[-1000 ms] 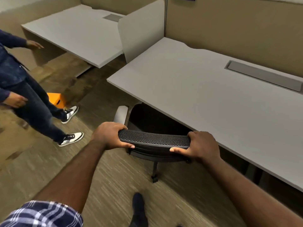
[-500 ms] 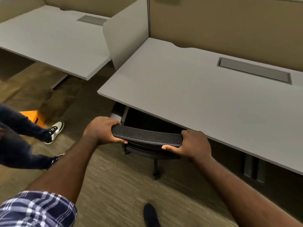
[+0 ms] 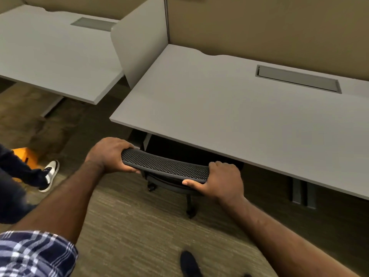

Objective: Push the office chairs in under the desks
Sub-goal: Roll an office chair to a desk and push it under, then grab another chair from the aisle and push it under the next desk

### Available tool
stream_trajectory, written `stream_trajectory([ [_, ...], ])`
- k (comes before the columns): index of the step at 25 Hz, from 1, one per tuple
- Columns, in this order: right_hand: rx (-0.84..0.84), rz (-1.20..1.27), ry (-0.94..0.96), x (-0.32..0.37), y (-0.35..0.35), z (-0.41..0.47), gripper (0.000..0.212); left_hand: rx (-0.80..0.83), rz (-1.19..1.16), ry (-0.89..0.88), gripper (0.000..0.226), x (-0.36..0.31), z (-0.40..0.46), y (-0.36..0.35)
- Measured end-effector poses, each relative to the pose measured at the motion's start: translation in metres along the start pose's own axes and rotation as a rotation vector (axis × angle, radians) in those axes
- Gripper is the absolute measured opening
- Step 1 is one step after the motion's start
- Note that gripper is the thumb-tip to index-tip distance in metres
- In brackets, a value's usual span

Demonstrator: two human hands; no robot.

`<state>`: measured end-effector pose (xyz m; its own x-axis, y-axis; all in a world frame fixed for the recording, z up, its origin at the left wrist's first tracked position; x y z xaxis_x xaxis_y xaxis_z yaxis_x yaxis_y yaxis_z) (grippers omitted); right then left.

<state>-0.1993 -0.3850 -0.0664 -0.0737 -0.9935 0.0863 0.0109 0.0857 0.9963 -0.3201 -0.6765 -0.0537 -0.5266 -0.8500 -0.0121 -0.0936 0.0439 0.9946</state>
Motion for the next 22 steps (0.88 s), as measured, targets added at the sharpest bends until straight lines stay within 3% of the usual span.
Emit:
stream_trajectory([
  [6,0.077,0.005,-0.005,0.004,-0.001,-0.002,0.104,0.033,-0.003,-0.029,0.096,0.003,0.0,-0.002],
  [9,0.08,0.023,0.037,-0.007,0.001,-0.008,0.105,0.119,-0.041,-0.026,0.11,0.003,0.0,-0.001],
  [13,0.07,0.037,-0.004,-0.05,0.001,-0.035,0.121,0.189,-0.148,-0.011,0.124,-0.014,-0.001,-0.002],
  [19,0.113,-0.011,-0.18,-0.145,0.002,-0.103,0.128,0.136,-0.218,-0.143,0.121,-0.125,0.035,0.026],
  [22,0.07,0.001,-0.323,-0.212,0.015,-0.165,0.128,0.054,-0.196,-0.299,0.124,-0.235,0.048,0.04],
])
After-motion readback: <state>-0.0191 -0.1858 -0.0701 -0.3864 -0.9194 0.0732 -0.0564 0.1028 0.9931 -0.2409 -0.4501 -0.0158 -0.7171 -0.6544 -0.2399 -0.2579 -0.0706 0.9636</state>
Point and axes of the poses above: each hand's wrist, its own z-axis towards the middle knuckle, its own y-axis out of the back of the hand, x = y × z, the point moved 8 cm from there along z, towards the middle knuckle, and after that the axes turned 2 degrees about -y, right-handed, at the moved point
